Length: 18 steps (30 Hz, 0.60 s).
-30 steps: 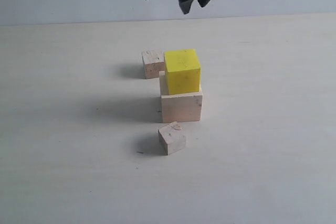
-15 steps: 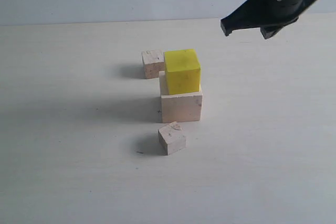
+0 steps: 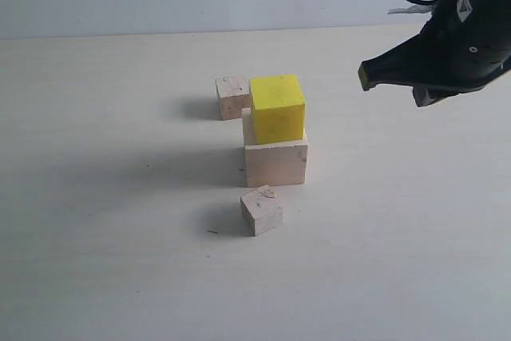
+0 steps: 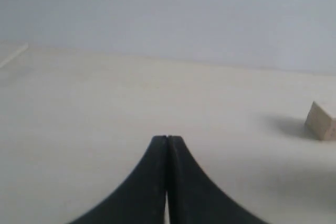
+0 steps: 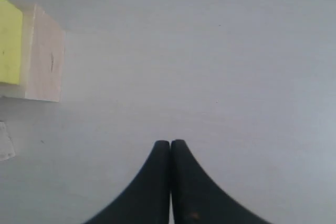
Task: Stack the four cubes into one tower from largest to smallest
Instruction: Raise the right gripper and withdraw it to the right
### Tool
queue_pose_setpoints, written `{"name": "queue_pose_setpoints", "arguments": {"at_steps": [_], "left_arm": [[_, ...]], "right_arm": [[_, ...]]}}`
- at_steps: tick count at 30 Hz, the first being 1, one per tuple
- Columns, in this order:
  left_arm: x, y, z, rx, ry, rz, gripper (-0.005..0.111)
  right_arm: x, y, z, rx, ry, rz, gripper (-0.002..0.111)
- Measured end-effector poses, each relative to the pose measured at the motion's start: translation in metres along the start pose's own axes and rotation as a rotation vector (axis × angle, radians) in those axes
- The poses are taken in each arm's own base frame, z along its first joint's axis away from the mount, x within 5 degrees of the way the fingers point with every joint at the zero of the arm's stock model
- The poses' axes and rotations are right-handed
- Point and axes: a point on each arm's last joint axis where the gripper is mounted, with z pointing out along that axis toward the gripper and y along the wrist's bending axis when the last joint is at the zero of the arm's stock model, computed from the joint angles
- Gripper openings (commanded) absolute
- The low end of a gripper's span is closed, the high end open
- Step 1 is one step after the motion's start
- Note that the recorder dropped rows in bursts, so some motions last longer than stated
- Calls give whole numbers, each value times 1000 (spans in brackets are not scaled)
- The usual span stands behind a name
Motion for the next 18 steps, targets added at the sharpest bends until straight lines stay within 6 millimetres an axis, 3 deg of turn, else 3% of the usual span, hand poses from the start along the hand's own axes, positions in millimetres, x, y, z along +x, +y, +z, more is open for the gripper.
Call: {"name": "queue_pose_setpoints", "arguments": {"at_steps": [6,18], "left_arm": [[-23,1,-3,-11,-262,-3,0],[-32,1,-6,-5,-369,-59,0]], "right_arm": [[6,-3,-10,-18,-22,13,0],[23,-10,-13,43,130,-56,0]]}}
